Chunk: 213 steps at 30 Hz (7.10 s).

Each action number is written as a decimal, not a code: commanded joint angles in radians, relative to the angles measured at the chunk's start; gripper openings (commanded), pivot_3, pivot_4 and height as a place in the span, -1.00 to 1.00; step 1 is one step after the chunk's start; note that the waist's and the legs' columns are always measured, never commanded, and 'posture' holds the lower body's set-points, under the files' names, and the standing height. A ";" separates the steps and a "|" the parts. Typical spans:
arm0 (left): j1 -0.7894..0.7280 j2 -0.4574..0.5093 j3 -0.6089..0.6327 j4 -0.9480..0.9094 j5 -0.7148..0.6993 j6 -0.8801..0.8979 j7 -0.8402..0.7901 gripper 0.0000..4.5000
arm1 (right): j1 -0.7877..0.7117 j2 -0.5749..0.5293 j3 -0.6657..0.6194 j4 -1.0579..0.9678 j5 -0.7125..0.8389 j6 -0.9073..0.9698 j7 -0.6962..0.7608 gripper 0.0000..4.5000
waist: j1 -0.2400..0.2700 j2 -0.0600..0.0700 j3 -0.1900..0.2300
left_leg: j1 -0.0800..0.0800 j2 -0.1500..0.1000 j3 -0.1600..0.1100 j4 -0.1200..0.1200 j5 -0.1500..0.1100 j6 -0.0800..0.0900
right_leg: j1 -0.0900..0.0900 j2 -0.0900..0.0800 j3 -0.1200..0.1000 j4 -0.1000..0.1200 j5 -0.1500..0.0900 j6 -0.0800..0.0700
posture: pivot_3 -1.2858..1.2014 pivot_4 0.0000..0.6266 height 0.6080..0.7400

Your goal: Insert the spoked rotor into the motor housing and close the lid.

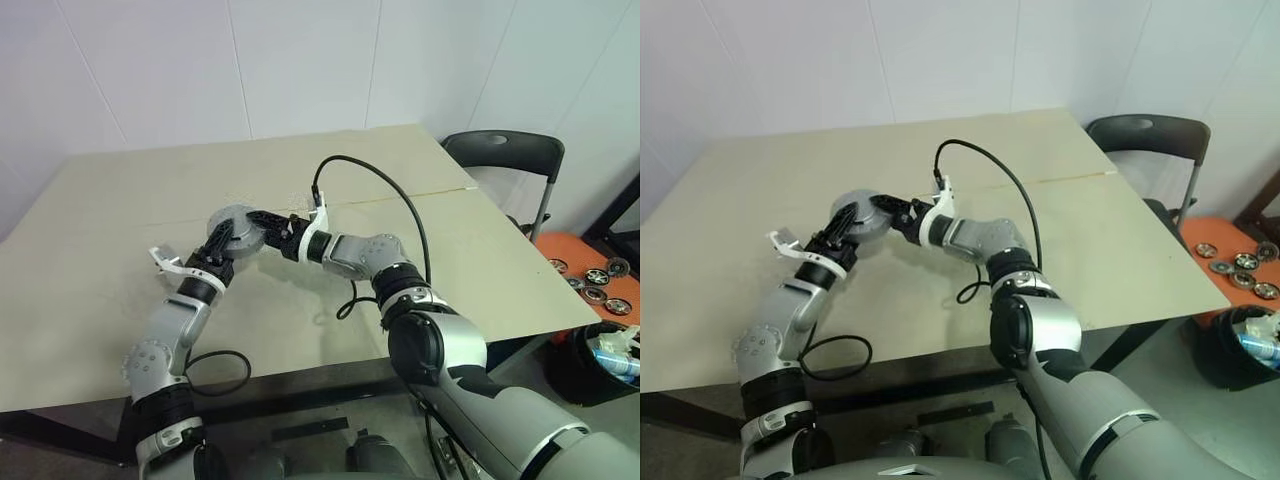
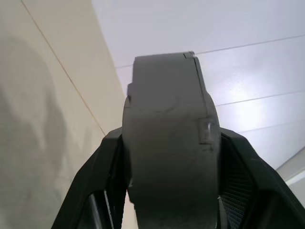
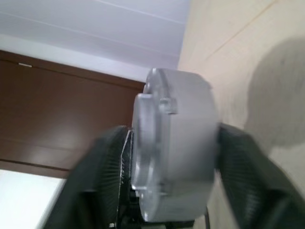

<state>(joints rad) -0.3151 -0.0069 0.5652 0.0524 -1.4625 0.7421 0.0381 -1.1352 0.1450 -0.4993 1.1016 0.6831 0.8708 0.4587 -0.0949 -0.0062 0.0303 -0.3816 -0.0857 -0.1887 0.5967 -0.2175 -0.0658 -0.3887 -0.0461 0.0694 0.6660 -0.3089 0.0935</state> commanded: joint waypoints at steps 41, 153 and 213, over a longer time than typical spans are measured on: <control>-0.142 0.172 0.172 0.516 0.493 -0.615 -0.137 -0.06 | 0.053 0.043 0.139 -0.355 0.121 0.174 0.141 0.89 | -0.001 -0.005 -0.002 | -0.003 -0.001 -0.002 0.001 0.000 0.000 | -0.004 -0.001 -0.001 0.003 0.001 0.001 | 0.03 -1.00 1.00; 0.110 0.471 -0.373 -0.076 1.092 -0.683 -0.660 0.97 | 0.182 -0.211 0.521 -0.208 -0.590 -0.946 0.114 0.89 | 0.025 -0.003 -0.004 | 0.008 -0.002 -0.002 -0.001 0.000 0.000 | 0.003 0.000 0.005 0.004 0.002 0.002 | 0.03 -1.00 1.00; -0.058 0.385 -0.220 0.444 1.212 -0.416 -0.167 0.36 | 0.182 -0.190 0.543 -0.278 -0.621 -0.976 0.080 0.89 | 0.025 -0.004 -0.005 | 0.015 -0.003 -0.003 0.000 0.000 0.000 | 0.010 -0.001 0.004 0.004 0.002 0.002 | 0.03 -1.00 1.00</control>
<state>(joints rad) -0.3865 0.3993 0.3721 0.4998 -0.2481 0.3009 -0.1047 -0.9172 -0.0493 0.0488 0.8596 0.0602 -0.0770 0.5439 -0.0701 -0.0097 0.0251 -0.3668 -0.0890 -0.1915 0.5961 -0.2175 -0.0658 -0.3790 -0.0470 0.0738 0.6701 -0.3069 0.0958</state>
